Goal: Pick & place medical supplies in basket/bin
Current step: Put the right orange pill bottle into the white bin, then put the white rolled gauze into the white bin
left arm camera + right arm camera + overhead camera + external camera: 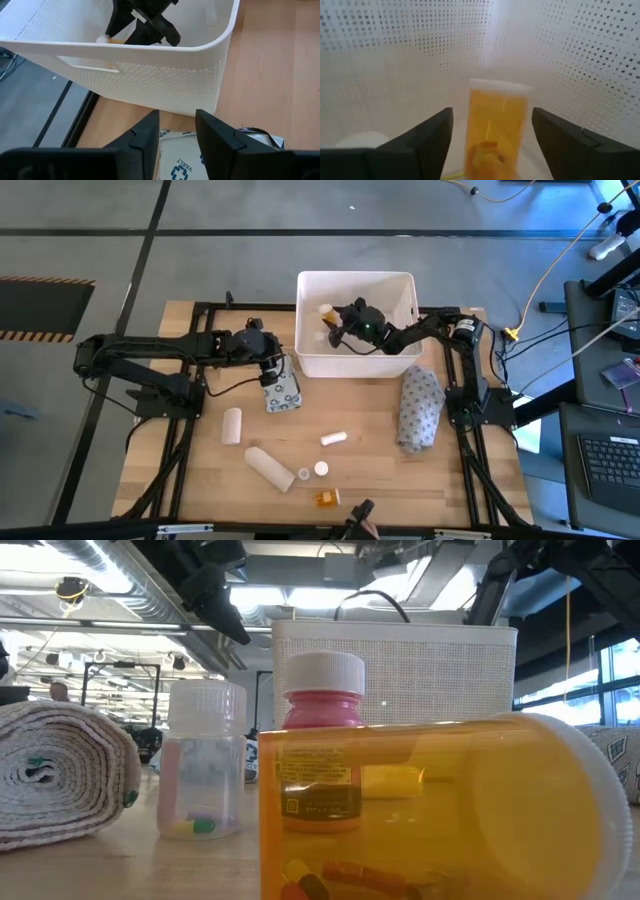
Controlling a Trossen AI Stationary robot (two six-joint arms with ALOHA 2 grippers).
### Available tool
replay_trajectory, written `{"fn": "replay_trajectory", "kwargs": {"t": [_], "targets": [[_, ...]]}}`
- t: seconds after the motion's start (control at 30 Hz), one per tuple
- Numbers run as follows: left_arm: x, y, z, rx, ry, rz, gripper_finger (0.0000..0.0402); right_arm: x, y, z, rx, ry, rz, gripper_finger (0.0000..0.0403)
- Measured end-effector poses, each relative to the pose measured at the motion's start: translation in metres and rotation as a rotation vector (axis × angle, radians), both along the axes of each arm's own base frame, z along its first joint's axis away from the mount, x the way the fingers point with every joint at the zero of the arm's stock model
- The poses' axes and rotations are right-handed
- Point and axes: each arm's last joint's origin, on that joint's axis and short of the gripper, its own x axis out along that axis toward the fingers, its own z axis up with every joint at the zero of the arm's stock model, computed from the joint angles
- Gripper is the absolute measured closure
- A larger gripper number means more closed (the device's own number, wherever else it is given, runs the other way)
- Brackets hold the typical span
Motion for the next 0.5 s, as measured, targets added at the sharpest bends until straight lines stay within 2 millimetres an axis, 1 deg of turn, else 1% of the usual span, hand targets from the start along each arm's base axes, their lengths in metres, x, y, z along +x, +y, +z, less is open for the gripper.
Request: {"fn": "replay_trajectory", "kwargs": {"t": [0.2, 0.5], "targets": [[0.0000, 0.0000, 0.0000, -0.001, 0.000, 0.000, 0.0281, 0.0009, -0.0005, 0.0068, 0.003, -0.089, -0.008, 0.0106], [-0.0018, -0.0002, -0.0020, -0.004, 0.028, 0.001, 0.0281, 0.0009, -0.0010, 0.0093, -0.013, -0.111, -0.020, 0.0093]]}}
